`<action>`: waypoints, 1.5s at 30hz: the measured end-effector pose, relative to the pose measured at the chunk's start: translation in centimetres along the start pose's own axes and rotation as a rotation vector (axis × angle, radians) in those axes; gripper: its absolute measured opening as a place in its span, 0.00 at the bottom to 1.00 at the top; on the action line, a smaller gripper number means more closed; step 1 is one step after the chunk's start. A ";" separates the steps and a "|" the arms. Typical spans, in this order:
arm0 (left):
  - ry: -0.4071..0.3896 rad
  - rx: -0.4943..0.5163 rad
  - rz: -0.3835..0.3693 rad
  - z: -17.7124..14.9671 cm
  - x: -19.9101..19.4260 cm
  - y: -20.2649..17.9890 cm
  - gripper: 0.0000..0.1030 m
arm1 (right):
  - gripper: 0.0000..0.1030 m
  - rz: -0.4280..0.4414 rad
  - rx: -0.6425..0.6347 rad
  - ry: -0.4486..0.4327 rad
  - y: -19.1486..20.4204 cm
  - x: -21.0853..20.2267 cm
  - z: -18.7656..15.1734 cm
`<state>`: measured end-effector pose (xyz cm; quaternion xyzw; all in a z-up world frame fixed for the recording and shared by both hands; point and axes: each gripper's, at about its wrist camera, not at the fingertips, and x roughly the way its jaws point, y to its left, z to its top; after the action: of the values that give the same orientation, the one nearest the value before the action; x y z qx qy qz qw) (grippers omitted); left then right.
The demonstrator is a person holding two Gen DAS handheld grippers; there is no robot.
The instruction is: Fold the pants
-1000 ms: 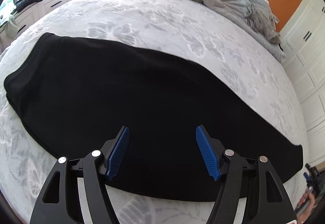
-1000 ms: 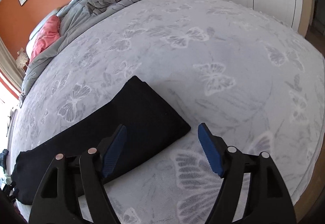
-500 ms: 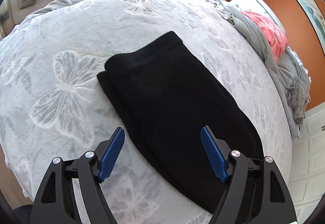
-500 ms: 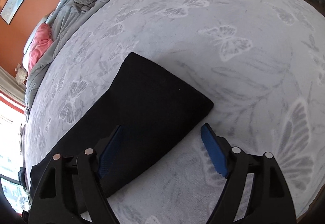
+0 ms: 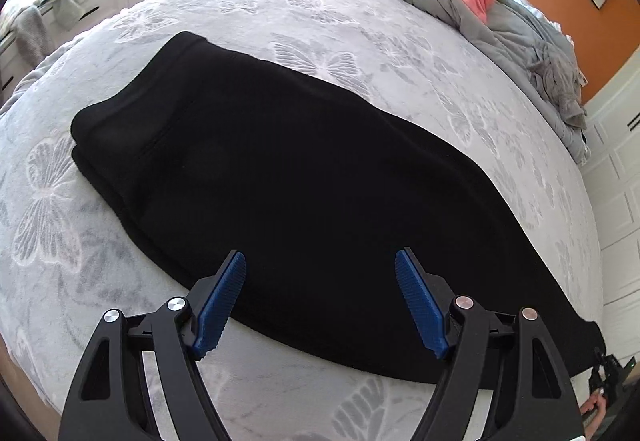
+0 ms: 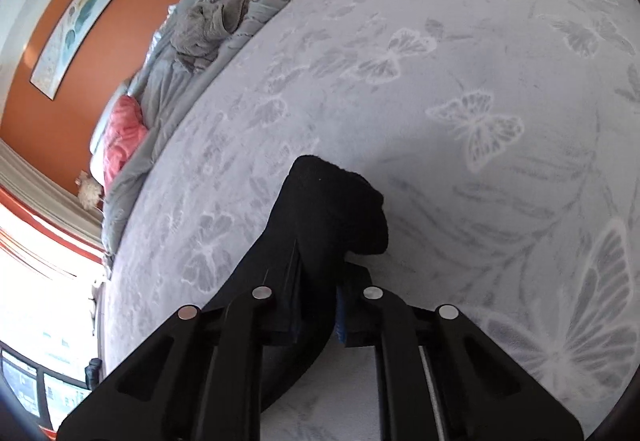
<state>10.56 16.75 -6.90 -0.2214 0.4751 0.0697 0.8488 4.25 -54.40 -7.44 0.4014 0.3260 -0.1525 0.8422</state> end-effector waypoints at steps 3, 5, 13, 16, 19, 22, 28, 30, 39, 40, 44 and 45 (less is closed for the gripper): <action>0.005 0.068 0.008 -0.6 0.1 -1.6 0.72 | 0.11 -0.118 -0.063 0.014 1.1 0.7 -0.8; 0.015 0.101 -0.001 -1.1 0.2 -2.3 0.72 | 0.11 -0.178 -0.105 0.026 2.7 1.2 -1.6; 0.017 0.180 -0.003 -2.4 -0.1 -3.3 0.72 | 0.11 0.216 -0.401 -0.073 20.2 -3.9 -7.2; -0.009 0.200 0.023 -2.7 -0.5 -3.3 0.72 | 0.12 0.311 -0.523 0.015 26.3 -2.6 -12.1; -0.050 0.258 0.061 -2.9 -1.0 -3.5 0.72 | 0.12 0.348 -0.669 0.094 31.2 -0.8 -18.0; -0.104 0.341 0.118 -3.2 -1.7 -4.0 0.72 | 0.12 0.321 -0.834 0.166 34.1 1.4 -23.6; -0.130 0.420 0.142 -3.1 -2.1 -4.1 0.72 | 0.12 0.228 -1.039 0.298 35.1 6.5 -31.7; -0.123 0.419 0.142 -2.9 -2.0 -3.8 0.72 | 0.12 0.205 -1.073 0.336 34.8 7.6 -33.3; -0.101 0.369 0.081 -1.8 -2.4 -2.0 0.72 | 0.54 0.255 -1.131 0.391 34.5 6.0 -34.5; -0.106 0.354 0.072 -1.6 -2.6 -1.6 0.72 | 0.54 0.282 -1.128 0.352 34.5 4.2 -33.2; -0.111 0.273 0.060 -0.6 -3.1 0.7 0.73 | 0.83 0.201 -0.976 0.153 30.4 -0.1 -25.6; -0.108 0.250 0.056 -0.3 -3.2 1.3 0.73 | 0.83 0.121 -0.902 0.164 28.1 0.5 -23.5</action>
<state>8.20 18.08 -4.70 -0.0966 0.4396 0.0452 0.8918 9.16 -18.42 -2.50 0.0240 0.4014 0.0863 0.9115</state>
